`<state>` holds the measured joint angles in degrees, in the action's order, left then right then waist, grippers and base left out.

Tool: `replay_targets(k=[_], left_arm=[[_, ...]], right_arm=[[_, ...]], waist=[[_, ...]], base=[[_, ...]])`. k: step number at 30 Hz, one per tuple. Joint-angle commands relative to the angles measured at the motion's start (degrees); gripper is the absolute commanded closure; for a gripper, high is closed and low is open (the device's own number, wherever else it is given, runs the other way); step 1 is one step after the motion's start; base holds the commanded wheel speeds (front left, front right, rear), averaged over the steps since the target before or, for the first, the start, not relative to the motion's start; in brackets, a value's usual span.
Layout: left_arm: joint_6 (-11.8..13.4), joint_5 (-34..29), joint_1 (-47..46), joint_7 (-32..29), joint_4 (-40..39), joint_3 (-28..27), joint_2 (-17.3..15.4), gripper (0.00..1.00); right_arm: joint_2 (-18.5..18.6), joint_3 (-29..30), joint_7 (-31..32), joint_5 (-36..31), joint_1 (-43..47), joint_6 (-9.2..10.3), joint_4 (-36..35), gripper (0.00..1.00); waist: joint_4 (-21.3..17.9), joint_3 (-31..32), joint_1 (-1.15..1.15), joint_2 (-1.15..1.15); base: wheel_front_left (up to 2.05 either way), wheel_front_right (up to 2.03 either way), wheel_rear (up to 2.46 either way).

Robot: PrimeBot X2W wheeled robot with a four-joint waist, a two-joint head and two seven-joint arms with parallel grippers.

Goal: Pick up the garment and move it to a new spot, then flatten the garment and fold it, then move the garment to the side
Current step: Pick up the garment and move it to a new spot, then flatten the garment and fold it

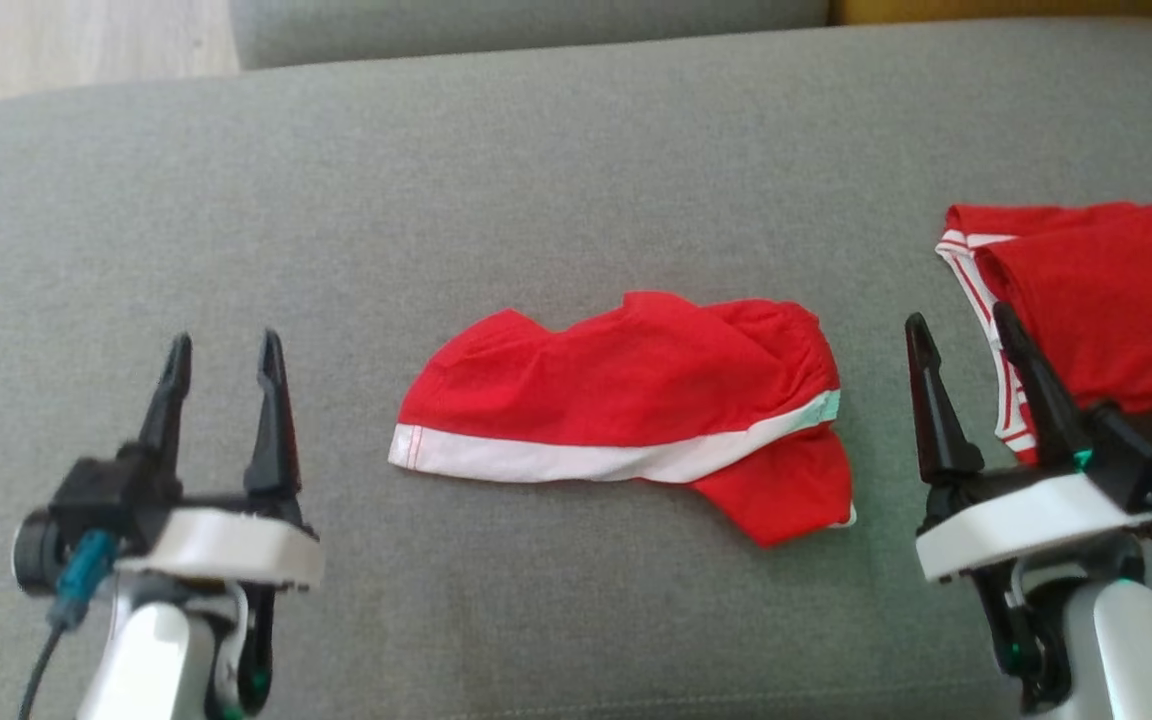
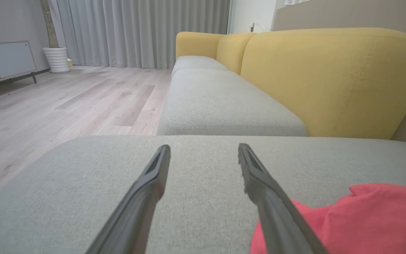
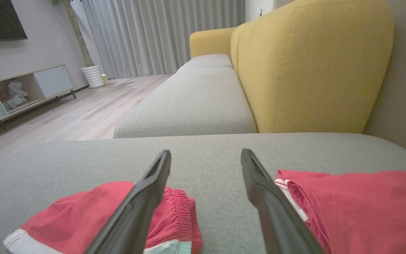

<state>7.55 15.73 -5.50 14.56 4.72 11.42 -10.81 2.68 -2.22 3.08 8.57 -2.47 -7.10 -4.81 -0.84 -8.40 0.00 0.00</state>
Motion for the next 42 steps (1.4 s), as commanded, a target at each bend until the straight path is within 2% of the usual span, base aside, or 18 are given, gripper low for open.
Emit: replay_targets(k=[1, 7, 19, 42], left_arm=[[-0.2, -0.1, -0.6, 0.4, -2.1, -2.0, -1.5, 0.00], [-0.6, -0.8, 2.7, 0.4, -2.3, -0.9, -2.4, 0.00], [0.7, -0.8, 9.3, -1.8, -4.4, 0.6, -2.8, 0.00], [1.5, -0.3, 9.8, -2.3, -4.5, 1.8, -3.0, 0.00]], right_arm=[[0.2, -1.0, 0.3, -0.4, 0.4, -0.39, -1.9, 0.00], [0.4, -0.7, 0.8, -0.7, 2.2, -0.39, -2.0, 0.00], [1.1, -1.4, 2.9, -0.5, 6.5, -0.39, -3.2, 0.00], [1.2, -1.5, 3.9, -0.4, 6.9, -0.39, -4.1, 0.00]], waist=[[0.2, 0.9, 0.00, 0.00], [-0.1, 3.2, 0.00, 0.00], [-0.9, 7.9, 0.00, 0.00], [-0.9, 8.6, 0.00, 0.00]], base=[[0.00, 0.00, 0.00], [0.00, 0.00, 0.00], [0.00, 0.00, 0.00], [0.00, 0.00, 0.00]])
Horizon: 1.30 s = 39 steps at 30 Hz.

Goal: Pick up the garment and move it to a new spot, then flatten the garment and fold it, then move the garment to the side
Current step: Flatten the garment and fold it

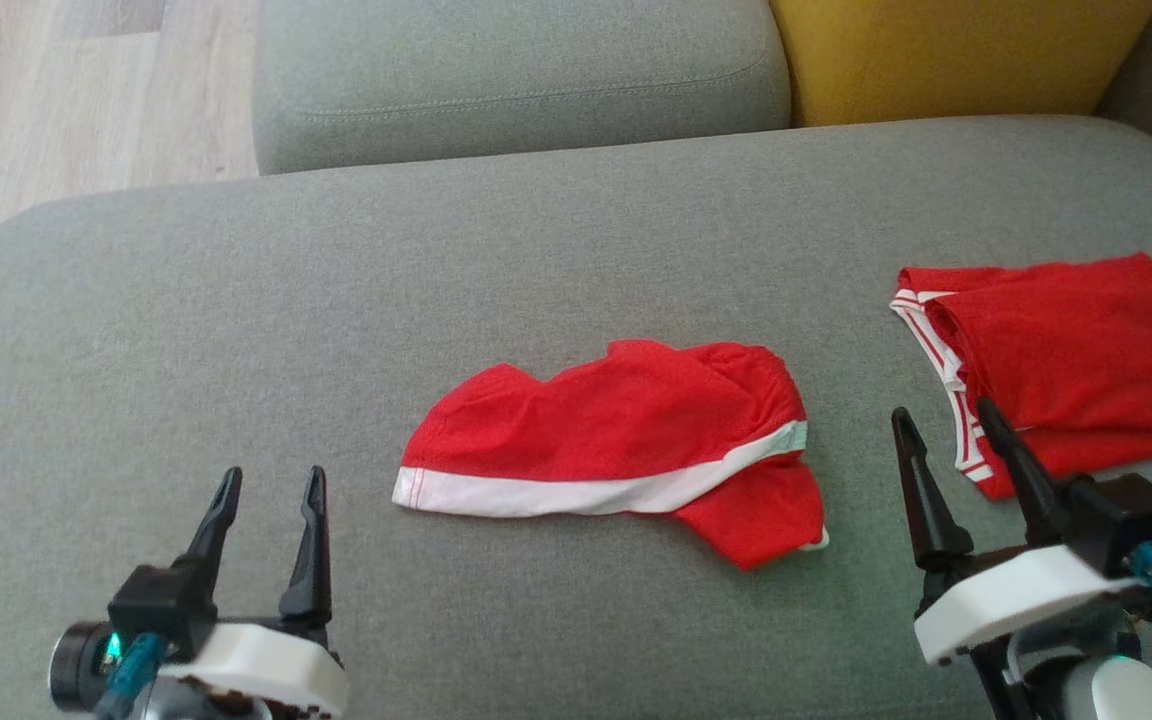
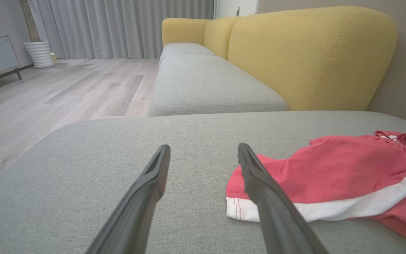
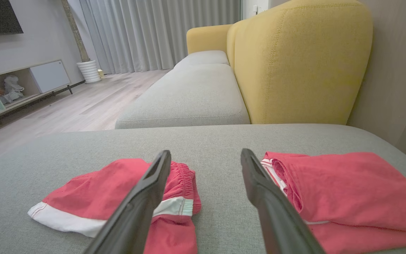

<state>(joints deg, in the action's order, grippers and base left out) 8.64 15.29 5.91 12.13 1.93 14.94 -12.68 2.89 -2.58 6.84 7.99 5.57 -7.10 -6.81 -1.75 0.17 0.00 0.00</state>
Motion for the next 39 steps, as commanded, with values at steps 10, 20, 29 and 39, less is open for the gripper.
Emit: replay_targets(k=[10, 20, 29, 39], left_arm=[[-0.6, -0.1, -4.1, -0.5, -0.5, 0.3, -0.7, 0.00], [-5.9, 1.1, -16.2, -3.8, 12.0, 4.8, 2.5, 0.00], [-9.4, 4.2, -22.8, -8.0, 26.2, 5.3, 3.5, 0.75], [-10.2, 4.7, -23.8, -5.7, 28.2, 5.8, 3.5, 1.00]], right_arm=[[1.2, -1.1, -0.3, -0.1, -2.0, -0.39, -2.8, 0.00], [1.1, -1.6, -1.7, -0.2, -6.0, -0.39, -3.2, 0.00], [0.7, -2.1, -2.2, 0.4, -7.6, -0.39, -0.8, 0.00], [2.0, -5.5, -1.2, 3.6, -8.2, -0.39, 3.6, 0.00]], waist=[[0.9, -1.8, 0.00, 0.00], [0.5, -10.1, 0.00, 0.00], [-2.0, -13.8, 0.00, 0.00], [-1.5, -14.4, 0.00, 0.00]], base=[[0.00, 0.00, 0.00], [0.00, 0.00, 0.00], [0.00, 0.00, 0.00], [0.00, 0.00, 0.00]])
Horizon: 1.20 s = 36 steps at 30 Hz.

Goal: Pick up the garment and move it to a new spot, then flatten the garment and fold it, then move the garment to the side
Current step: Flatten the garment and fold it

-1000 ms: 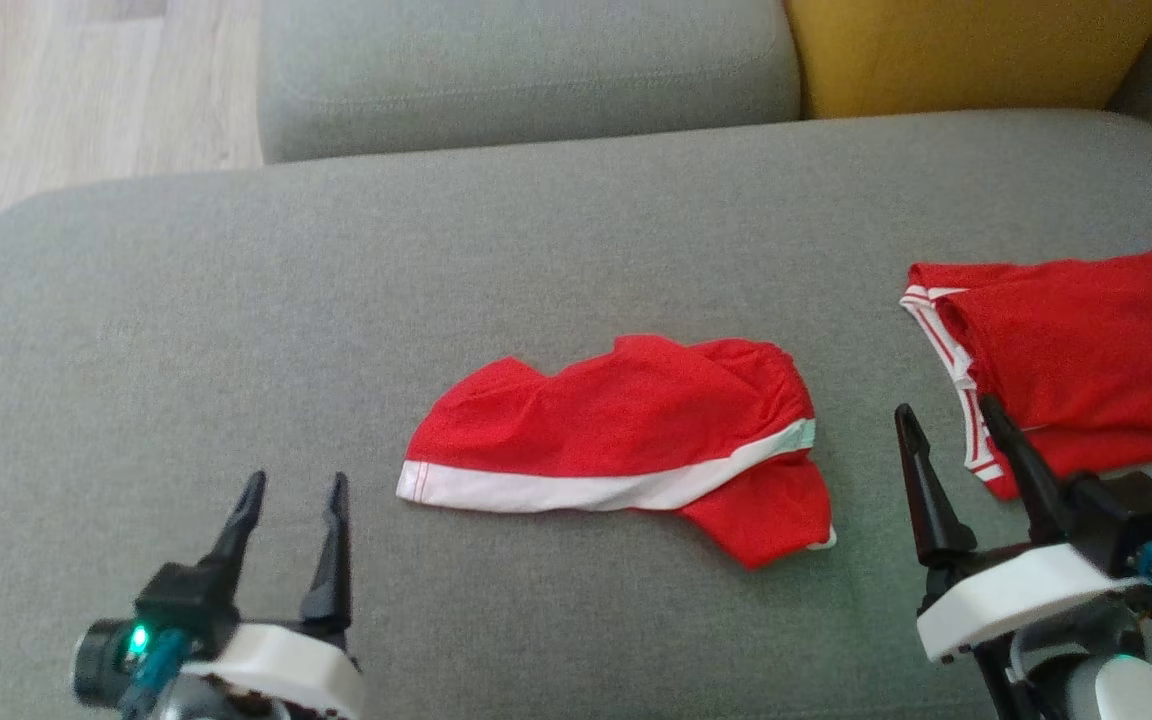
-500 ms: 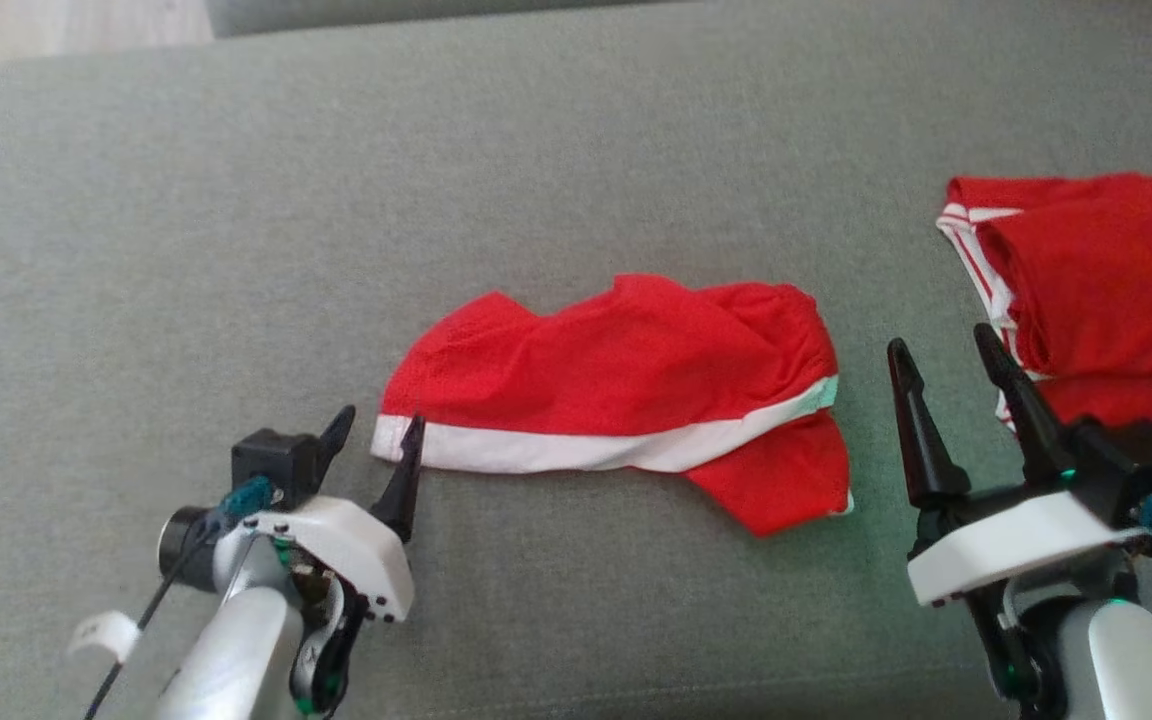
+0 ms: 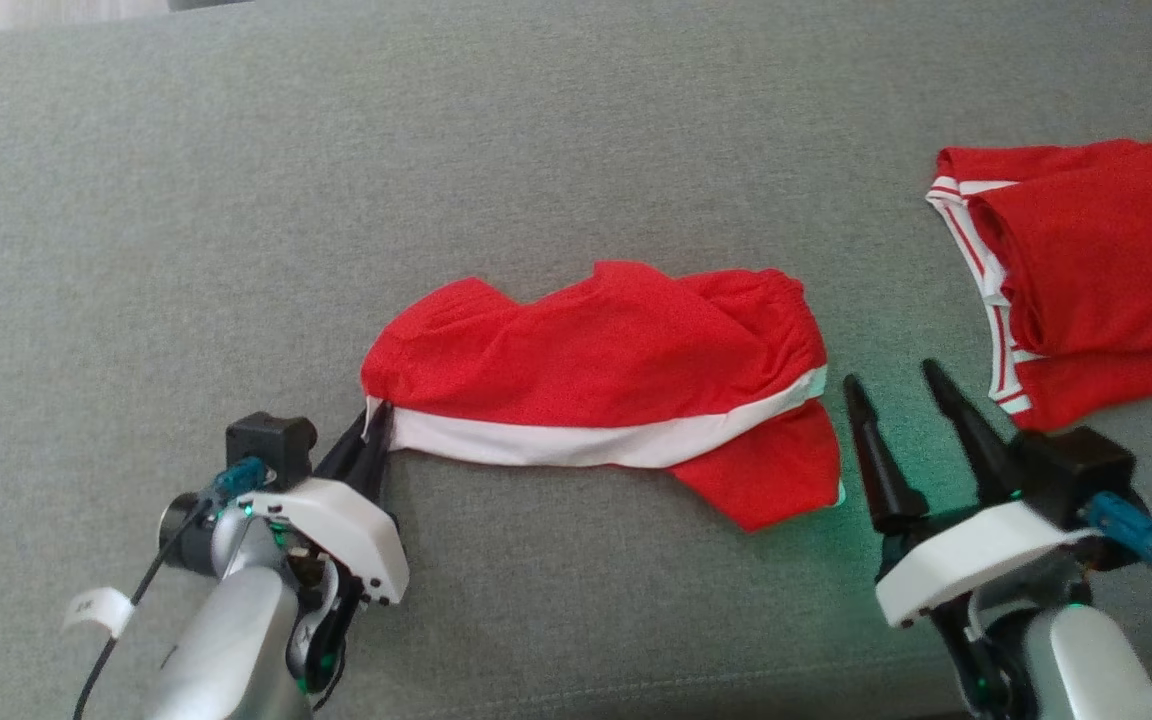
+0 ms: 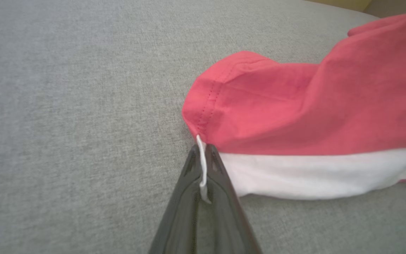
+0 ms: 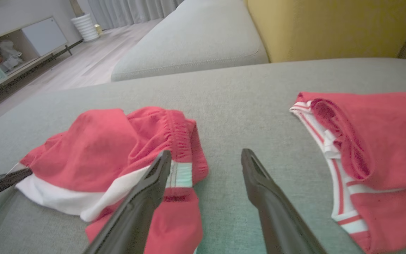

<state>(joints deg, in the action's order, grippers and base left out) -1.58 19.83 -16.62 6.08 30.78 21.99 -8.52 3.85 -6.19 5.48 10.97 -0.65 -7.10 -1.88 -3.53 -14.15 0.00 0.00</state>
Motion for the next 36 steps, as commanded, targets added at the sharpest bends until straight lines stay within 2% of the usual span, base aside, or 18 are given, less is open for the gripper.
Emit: replay_targets(k=[1, 12, 13, 14, 15, 20, 26, 28, 30, 36], left_arm=[[0.0, 0.2, -1.4, 0.6, -0.6, -1.2, -0.6, 1.00], [-1.1, 0.5, -3.3, 4.0, 0.3, -0.3, 0.4, 1.00], [-1.2, 0.5, -3.3, 4.3, 0.6, -0.2, 0.4, 1.00], [-1.2, 0.6, -3.4, 4.7, 0.7, -0.2, 0.5, 1.00], [-1.3, 0.7, -3.4, 5.1, 0.8, -0.3, 0.5, 1.00], [-1.2, 1.2, -3.3, 6.7, 0.7, -0.9, 0.4, 1.00], [-0.3, 1.0, -3.0, 8.3, -3.3, -2.4, -0.4, 1.00], [0.3, 0.4, -2.9, 8.6, -6.6, -3.0, -0.8, 1.00], [0.9, -0.7, -2.9, 8.8, -13.1, -3.5, -1.4, 1.00], [2.6, -2.1, -4.2, 7.9, -26.4, -4.8, -3.6, 1.00]], right_arm=[[1.4, -2.5, 0.3, 1.0, -2.3, -0.39, -0.5, 0.00], [3.7, -7.8, 0.8, 7.1, -8.2, -0.39, 10.4, 0.00], [4.0, -8.2, 0.8, 7.4, -8.5, -0.39, 10.9, 0.16], [4.2, -8.6, 0.7, 7.8, -8.7, -0.39, 11.3, 0.67], [4.4, -8.9, 0.9, 8.5, -8.8, -0.39, 11.5, 1.00], [5.9, -9.8, 0.7, 10.5, -9.4, -0.39, 11.4, 1.00], [7.1, -8.8, -1.3, 10.9, -10.0, -0.39, 8.2, 1.00], [7.2, -7.8, -2.3, 10.2, -10.1, -0.39, 6.3, 1.00], [7.1, -5.8, -3.1, 8.8, -10.6, -0.39, 3.0, 1.00], [7.6, -1.7, -1.0, 6.2, -14.3, -0.39, -5.6, 1.00]], waist=[[0.5, -0.2, 0.00, 0.00], [2.8, -1.1, 0.00, 0.00], [3.0, -1.1, 0.00, 0.00], [3.1, -1.1, 0.00, 0.00], [3.2, -1.2, 0.00, 0.00], [3.4, -1.0, 0.00, 0.00], [3.2, 0.4, 0.00, 0.00], [3.1, 1.1, 0.00, 0.00], [3.0, 2.5, 0.00, 0.00], [2.3, 5.6, 0.00, 0.00]], base=[[0.00, 0.00, 0.00], [0.00, 0.00, 0.00], [0.00, 0.00, 0.00], [0.00, 0.00, 0.00], [0.00, 0.00, 0.00], [0.00, 0.00, 0.00], [0.00, 0.00, 0.00], [0.00, 0.00, 0.00], [0.00, 0.00, 0.00], [0.00, 0.00, 0.00]])
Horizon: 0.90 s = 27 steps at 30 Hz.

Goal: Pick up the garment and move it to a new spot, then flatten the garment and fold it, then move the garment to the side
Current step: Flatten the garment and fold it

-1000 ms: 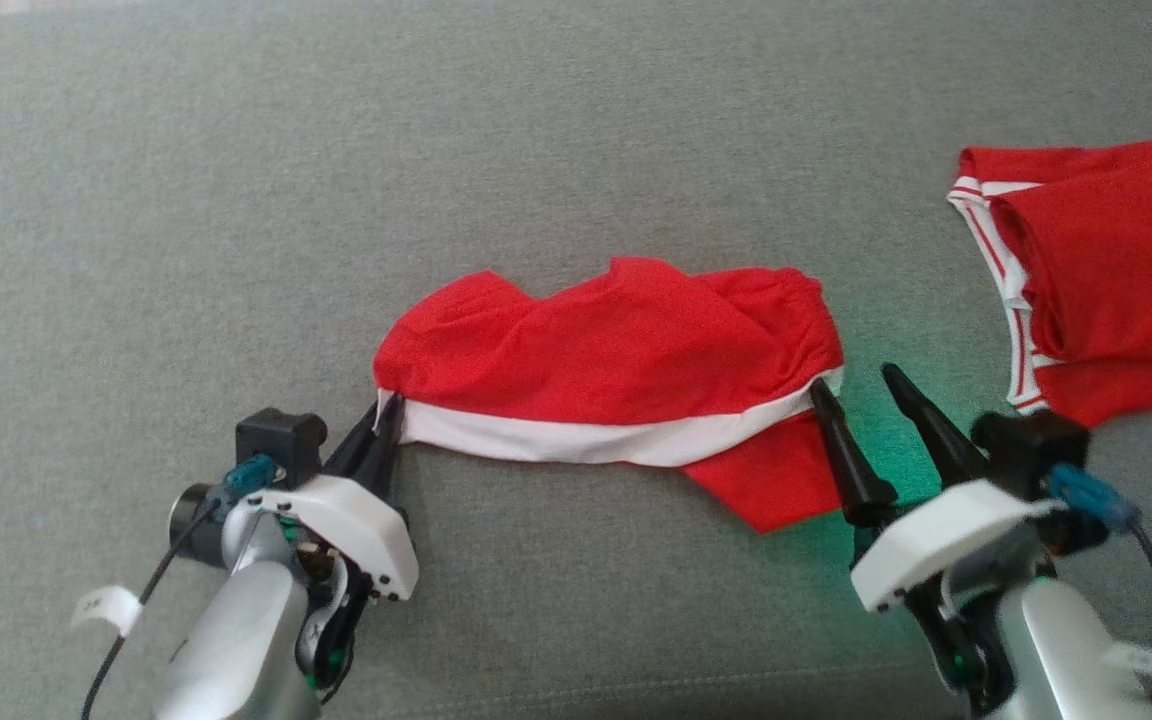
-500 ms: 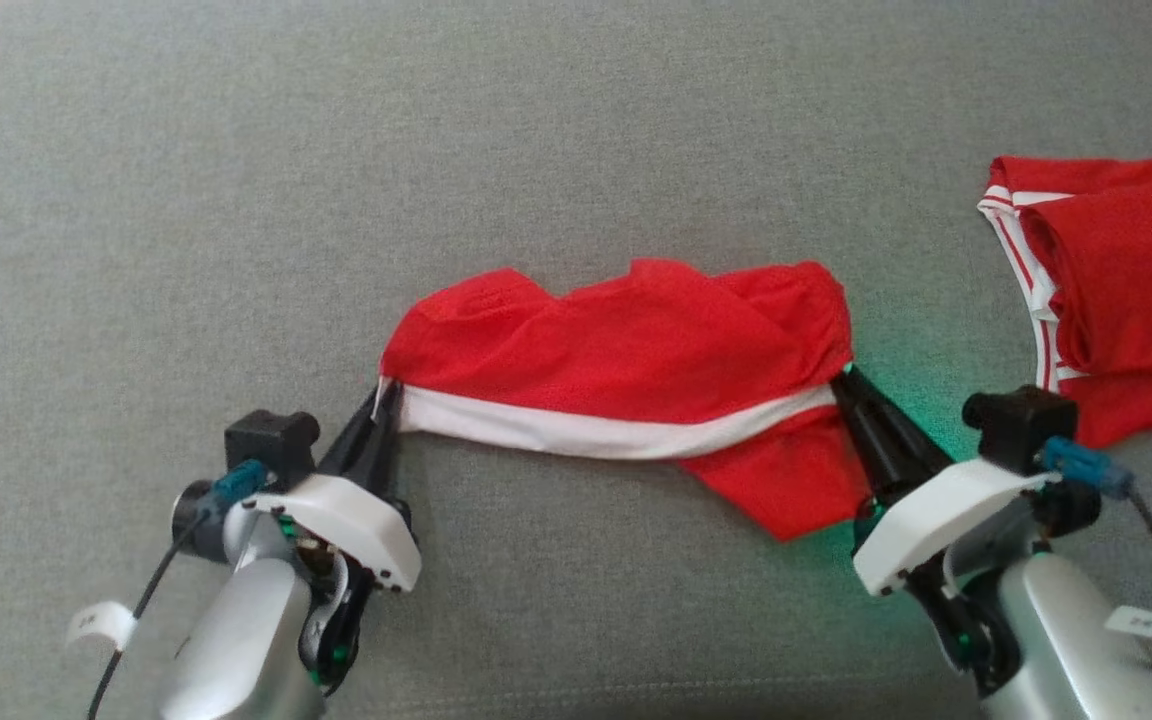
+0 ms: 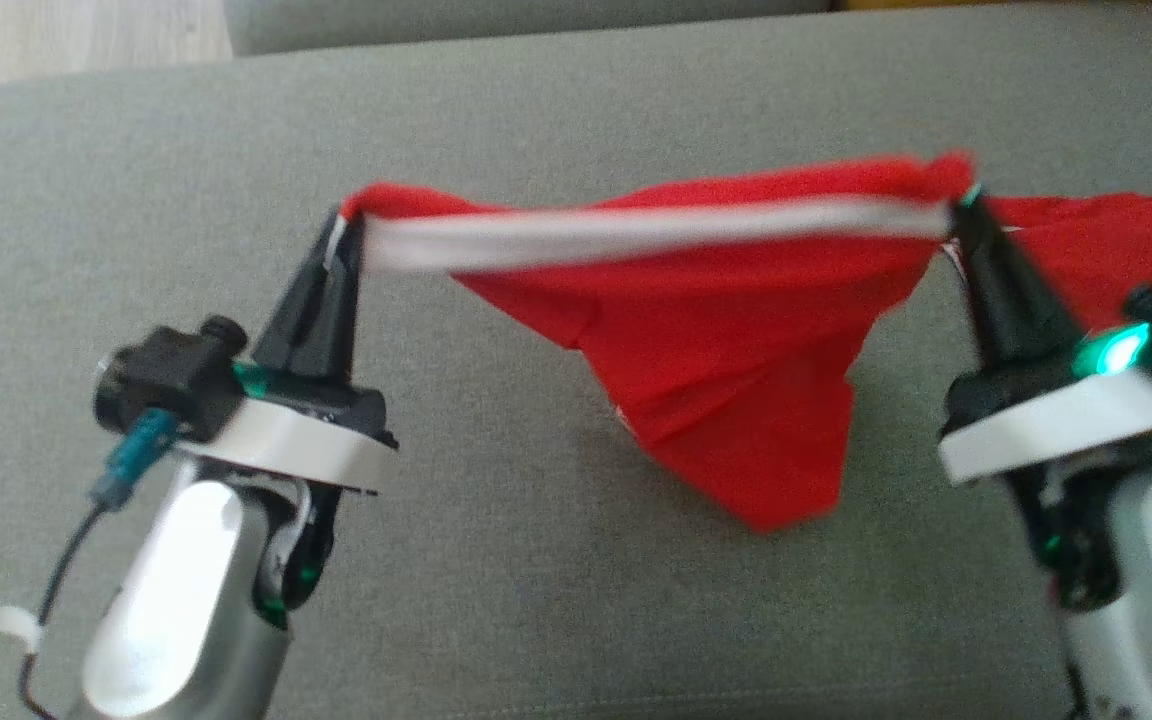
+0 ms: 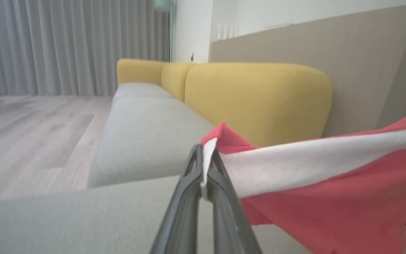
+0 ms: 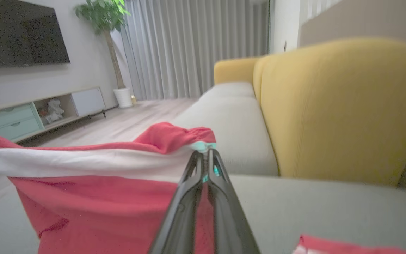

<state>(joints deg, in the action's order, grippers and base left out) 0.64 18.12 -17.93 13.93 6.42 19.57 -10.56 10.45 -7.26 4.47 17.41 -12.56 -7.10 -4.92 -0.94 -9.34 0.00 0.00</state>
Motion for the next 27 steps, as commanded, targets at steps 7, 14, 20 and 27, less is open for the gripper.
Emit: replay_targets(k=[7, 14, 20, 27], left_arm=[[2.6, -0.2, -5.8, -4.2, -15.8, -4.4, -2.7, 1.00], [4.0, 0.6, -7.1, -8.5, -22.1, -5.8, -3.6, 1.00], [4.1, 1.5, -6.9, -9.7, -21.7, -5.7, -3.5, 1.00], [2.5, 4.0, -13.2, -9.1, -14.9, -6.3, -2.5, 1.00]], right_arm=[[-0.7, 4.0, 4.5, -1.8, -7.0, -0.39, -12.6, 1.00], [-2.5, 6.2, 8.0, -1.8, -7.8, -0.39, -16.4, 1.00], [-3.4, 6.8, 9.2, -1.3, -7.5, -0.39, -15.9, 1.00], [-4.3, 7.4, 9.5, 0.3, -12.7, -0.39, -10.1, 1.00]], waist=[[-0.9, 4.6, 0.00, 0.00], [-1.1, 6.4, 0.00, 0.00], [-1.2, 6.3, 0.00, 0.00], [-0.8, 2.2, 0.00, 0.00]], base=[[0.00, 0.00, 0.00], [0.00, 0.00, 0.00], [0.00, 0.00, 0.00], [0.00, 0.00, 0.00]])
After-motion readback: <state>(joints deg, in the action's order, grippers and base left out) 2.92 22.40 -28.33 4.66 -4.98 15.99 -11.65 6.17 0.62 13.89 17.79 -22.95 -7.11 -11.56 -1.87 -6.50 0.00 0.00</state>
